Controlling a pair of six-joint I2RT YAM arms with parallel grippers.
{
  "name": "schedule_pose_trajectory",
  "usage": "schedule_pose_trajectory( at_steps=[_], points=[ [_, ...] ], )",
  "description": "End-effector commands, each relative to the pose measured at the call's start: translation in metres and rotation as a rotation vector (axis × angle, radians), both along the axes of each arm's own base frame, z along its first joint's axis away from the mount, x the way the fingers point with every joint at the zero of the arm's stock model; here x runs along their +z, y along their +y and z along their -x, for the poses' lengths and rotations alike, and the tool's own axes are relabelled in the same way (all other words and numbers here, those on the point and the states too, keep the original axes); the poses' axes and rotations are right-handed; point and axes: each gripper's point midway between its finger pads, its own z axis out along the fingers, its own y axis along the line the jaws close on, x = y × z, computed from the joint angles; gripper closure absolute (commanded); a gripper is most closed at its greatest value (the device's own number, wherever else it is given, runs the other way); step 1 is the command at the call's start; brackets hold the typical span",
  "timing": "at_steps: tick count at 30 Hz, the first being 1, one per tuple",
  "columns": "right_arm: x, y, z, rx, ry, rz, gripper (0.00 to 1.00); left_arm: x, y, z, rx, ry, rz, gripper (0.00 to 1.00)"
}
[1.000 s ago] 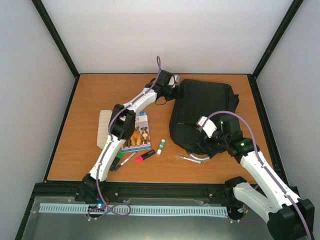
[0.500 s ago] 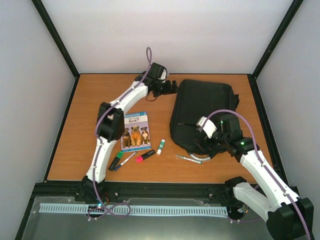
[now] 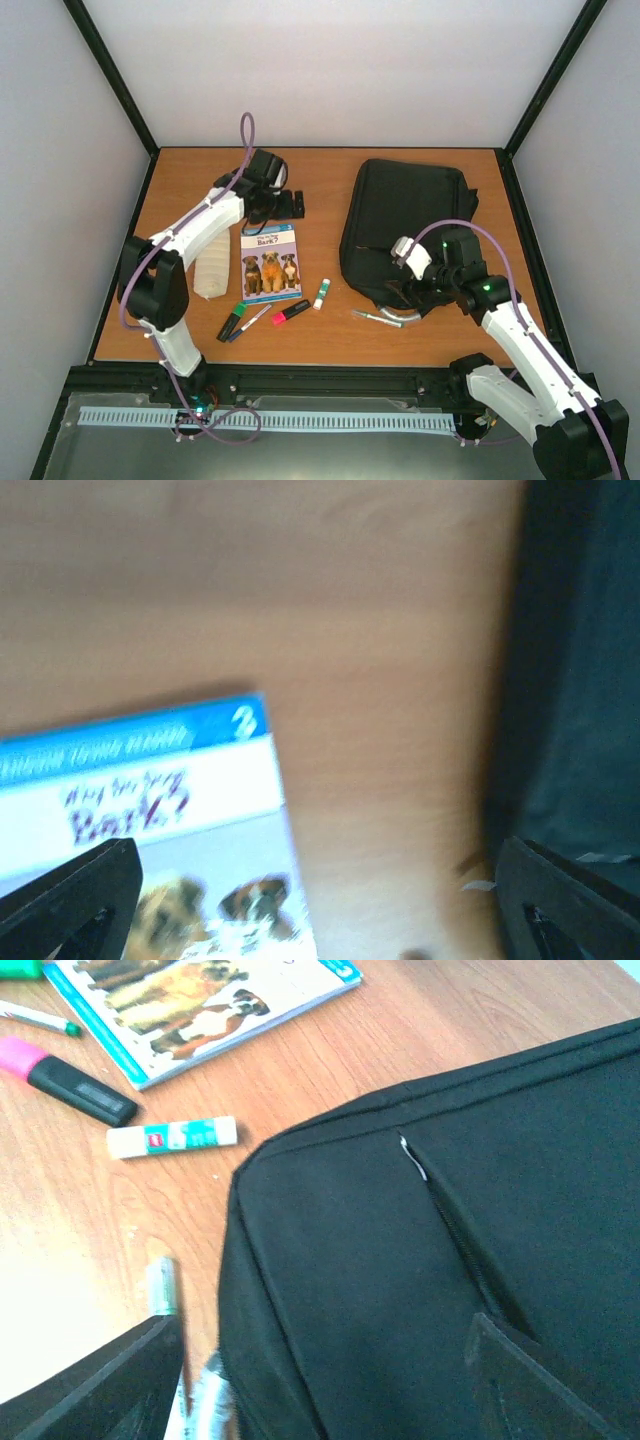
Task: Pack the student bag
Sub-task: Move the student bag to the center of the board, then pick up the book from the center of the board.
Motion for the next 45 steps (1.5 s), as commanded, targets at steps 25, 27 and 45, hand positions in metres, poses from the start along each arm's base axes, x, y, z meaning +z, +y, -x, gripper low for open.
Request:
schedule_pose_trajectory(
  at_steps=[25,27,45],
  points=[
    [0.036,0.147,-0.042,0.135,0.495,-0.170,0.72,-0.091,0.094,0.095,0.192,0.202,-0.197,0.00],
    [0.030,0.163,-0.045,0.164,0.528,-0.164,0.74,-0.094,0.098,0.097,0.214,0.199,-0.199,0.00],
    [-0.074,0.248,-0.067,0.245,0.888,-0.082,0.86,-0.115,0.118,0.122,0.325,0.186,-0.194,0.00]
  ],
)
